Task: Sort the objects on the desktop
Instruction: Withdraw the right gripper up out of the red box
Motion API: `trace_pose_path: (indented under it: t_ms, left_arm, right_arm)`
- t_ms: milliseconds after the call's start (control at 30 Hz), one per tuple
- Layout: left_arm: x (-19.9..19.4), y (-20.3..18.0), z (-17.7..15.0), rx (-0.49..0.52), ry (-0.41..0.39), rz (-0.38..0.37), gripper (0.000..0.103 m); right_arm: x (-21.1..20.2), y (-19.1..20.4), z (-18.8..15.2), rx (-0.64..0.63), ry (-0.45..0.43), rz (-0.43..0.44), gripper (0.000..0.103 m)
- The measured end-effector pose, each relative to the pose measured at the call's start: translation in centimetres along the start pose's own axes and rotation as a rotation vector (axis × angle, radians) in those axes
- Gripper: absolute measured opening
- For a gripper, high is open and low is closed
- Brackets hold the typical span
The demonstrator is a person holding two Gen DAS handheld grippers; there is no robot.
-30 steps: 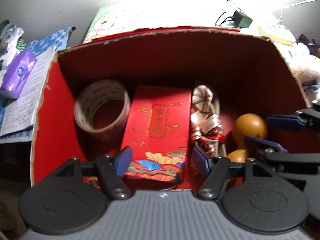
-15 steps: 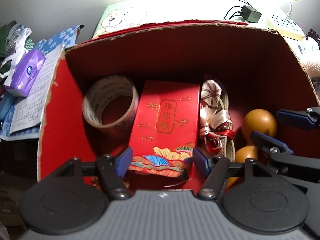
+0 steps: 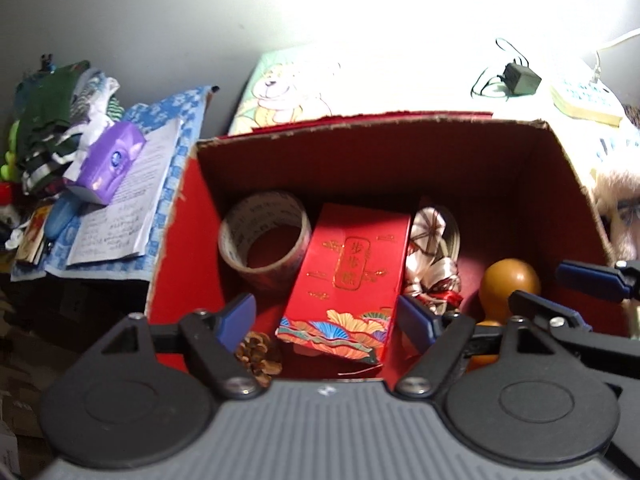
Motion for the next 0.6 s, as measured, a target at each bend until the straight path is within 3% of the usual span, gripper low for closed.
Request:
trace_pose_path:
  t_ms: [300,600]
  left_arm:
    - [-4.2,-2.0,-0.5,-0.027,-0.044,0.051,0.083]
    - [-6.6,-4.1,-2.6,-0.034,-0.065,0.09,0.095]
  right_arm:
    - [-4.0,-1.7,-0.4,0.063,-0.067,0.042,0.039]
    - [-7.9,-3.4,-2.0,0.088,-0.141,0.056,0.039]
Point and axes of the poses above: each gripper's, at about its wrist camera, not at the fingertips, and x roughly the way its jaws point, y to its left, z to its top, the point moved 10 cm from there along x, roughly the way its jaws point, and after that the axes turned 11 degrees about x, right-handed, at the moved point
